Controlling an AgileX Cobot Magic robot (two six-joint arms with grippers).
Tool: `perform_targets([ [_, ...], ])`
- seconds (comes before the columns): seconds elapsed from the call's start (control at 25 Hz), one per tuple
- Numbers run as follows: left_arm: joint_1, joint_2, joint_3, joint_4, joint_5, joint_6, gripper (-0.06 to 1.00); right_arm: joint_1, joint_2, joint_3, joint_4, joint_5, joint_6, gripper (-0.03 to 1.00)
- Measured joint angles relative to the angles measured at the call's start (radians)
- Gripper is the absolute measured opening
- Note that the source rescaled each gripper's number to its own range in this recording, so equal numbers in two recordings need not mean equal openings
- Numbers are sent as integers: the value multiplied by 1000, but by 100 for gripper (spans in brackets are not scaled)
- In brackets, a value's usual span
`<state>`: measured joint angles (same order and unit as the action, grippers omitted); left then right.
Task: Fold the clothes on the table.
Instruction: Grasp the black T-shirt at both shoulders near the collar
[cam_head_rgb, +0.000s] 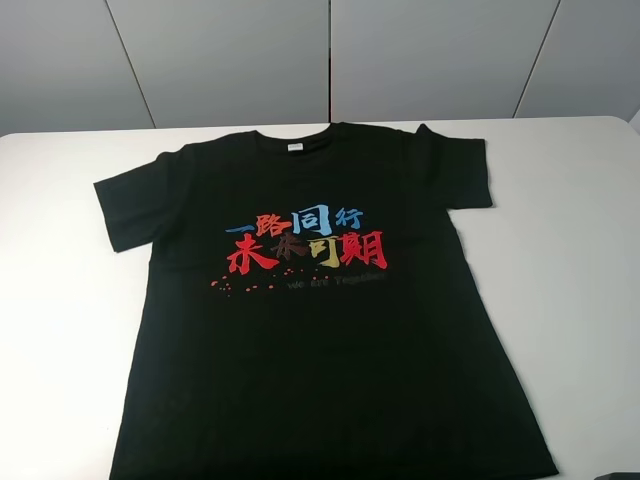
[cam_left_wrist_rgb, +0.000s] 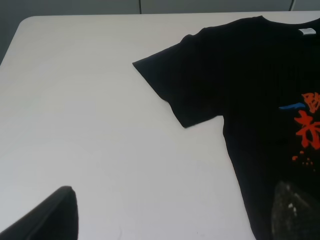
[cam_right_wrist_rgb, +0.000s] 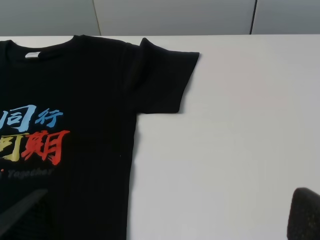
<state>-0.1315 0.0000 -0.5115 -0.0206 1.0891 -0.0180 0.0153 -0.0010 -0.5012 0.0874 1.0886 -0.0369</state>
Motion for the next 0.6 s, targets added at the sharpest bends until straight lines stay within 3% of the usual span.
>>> perform_targets([
  [0.6, 0, 0, 0, 0, 0, 0, 100, 0, 0, 0, 0, 0, 0, 100],
])
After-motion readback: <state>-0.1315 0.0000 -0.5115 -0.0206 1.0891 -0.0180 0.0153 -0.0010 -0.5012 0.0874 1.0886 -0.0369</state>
